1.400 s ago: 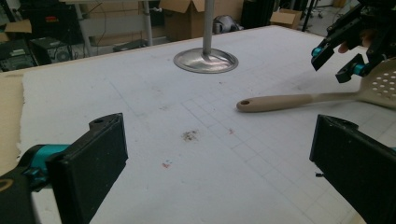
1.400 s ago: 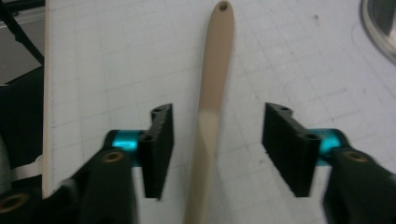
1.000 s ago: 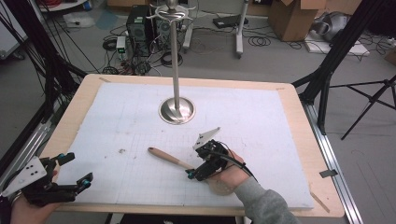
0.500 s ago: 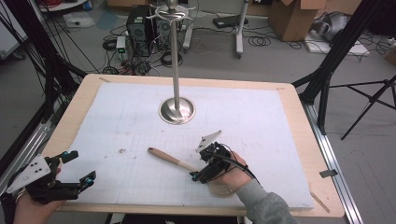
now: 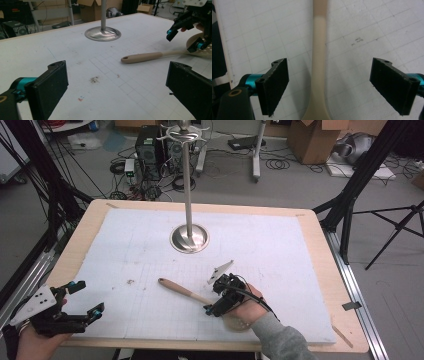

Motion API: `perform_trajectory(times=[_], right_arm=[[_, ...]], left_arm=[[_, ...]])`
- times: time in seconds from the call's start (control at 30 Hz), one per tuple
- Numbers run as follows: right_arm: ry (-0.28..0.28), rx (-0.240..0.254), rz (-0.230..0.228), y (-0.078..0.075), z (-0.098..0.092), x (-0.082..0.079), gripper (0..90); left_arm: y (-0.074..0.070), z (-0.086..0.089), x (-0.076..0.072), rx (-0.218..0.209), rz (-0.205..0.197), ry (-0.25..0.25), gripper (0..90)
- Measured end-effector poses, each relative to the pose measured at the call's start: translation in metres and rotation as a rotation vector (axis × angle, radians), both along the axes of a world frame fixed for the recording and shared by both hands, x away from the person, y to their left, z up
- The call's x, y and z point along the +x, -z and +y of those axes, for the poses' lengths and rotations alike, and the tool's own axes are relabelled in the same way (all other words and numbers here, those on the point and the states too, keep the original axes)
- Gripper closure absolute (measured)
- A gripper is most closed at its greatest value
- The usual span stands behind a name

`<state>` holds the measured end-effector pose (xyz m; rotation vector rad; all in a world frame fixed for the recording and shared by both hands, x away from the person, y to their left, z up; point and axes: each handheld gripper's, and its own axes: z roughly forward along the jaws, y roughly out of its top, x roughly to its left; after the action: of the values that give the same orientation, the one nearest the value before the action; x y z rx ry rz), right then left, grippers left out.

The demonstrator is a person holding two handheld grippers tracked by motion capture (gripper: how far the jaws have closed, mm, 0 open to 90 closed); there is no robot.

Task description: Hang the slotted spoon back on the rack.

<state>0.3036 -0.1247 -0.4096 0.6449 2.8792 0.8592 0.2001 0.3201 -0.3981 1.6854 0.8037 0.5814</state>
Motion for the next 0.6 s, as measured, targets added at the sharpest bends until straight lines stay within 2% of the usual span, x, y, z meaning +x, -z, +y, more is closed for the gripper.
perform_trajectory(times=[0.13, 0.37, 0.6], right_arm=[[0.009, -0.026, 0.021, 0.0015, 0.0024, -0.0001, 18.1], [-0.009, -0.061, 0.047, 0.0041, 0.0054, -0.0004, 28.6], [0.003, -0.076, 0.064, 0.0046, 0.0064, -0.0013, 35.8]], left_arm=[[0.0003, 0.0003, 0.0002, 0.001, 0.002, 0.002, 4.5], [0.0006, 0.0004, 0.0004, 0.002, 0.005, 0.002, 4.5], [0.0003, 0.0007, 0.0, -0.003, 0.002, -0.002, 4.5]])
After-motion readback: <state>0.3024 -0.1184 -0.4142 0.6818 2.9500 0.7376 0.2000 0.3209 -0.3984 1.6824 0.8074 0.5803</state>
